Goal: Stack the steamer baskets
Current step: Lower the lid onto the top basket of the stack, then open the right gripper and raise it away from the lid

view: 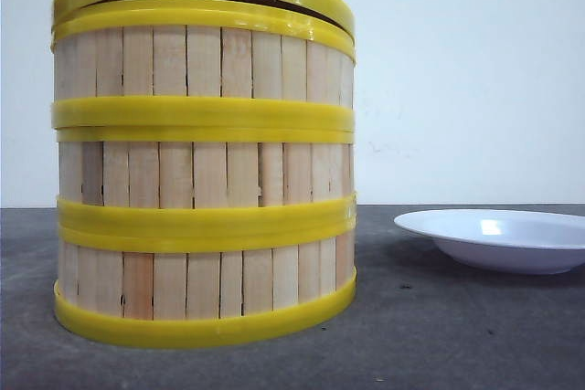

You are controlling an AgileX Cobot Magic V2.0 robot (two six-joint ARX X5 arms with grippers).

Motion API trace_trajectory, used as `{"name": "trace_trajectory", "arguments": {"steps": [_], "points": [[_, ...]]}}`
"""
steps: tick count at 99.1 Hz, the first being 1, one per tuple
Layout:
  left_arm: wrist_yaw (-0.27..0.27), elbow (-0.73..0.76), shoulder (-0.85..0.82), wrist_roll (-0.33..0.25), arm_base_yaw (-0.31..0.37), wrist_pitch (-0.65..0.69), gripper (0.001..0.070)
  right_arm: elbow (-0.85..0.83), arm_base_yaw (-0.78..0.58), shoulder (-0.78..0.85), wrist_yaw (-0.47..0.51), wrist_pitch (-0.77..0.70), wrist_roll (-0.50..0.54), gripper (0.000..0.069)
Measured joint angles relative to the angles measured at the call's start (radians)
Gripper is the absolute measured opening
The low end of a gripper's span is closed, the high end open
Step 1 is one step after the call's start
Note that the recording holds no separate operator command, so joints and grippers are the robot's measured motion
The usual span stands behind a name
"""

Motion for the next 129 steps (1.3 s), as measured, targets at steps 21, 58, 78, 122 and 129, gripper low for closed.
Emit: {"name": "trace_trajectory", "arguments": {"steps": [21, 58, 78, 122, 129], "points": [[0.000, 0.000, 0.000, 0.000, 0.000, 0.001, 0.0356, 0.000, 0.001, 0.000, 0.002, 0.006, 0.000, 0.0054], [0.000, 0.000, 0.000, 0.000, 0.000, 0.001, 0.0356, 0.000, 0.006, 0.000, -0.001, -0.004, 0.000, 0.0054], [0.000, 0.000, 0.000, 0.000, 0.000, 0.001, 0.0356, 0.002, 0.006, 0.000, -0.001, -0.016, 0.000, 0.0054], [0.000, 0.000, 0.000, 0.000, 0.000, -0.005, 0.0356, 0.002, 0.006, 0.000, 0.025, -0.024, 0.002, 0.0401], [0.000, 0.000, 0.000, 0.000, 0.000, -0.005, 0.0356, 0.002, 0.006, 0.000, 0.025, -0.012, 0.008, 0.0407]]}}
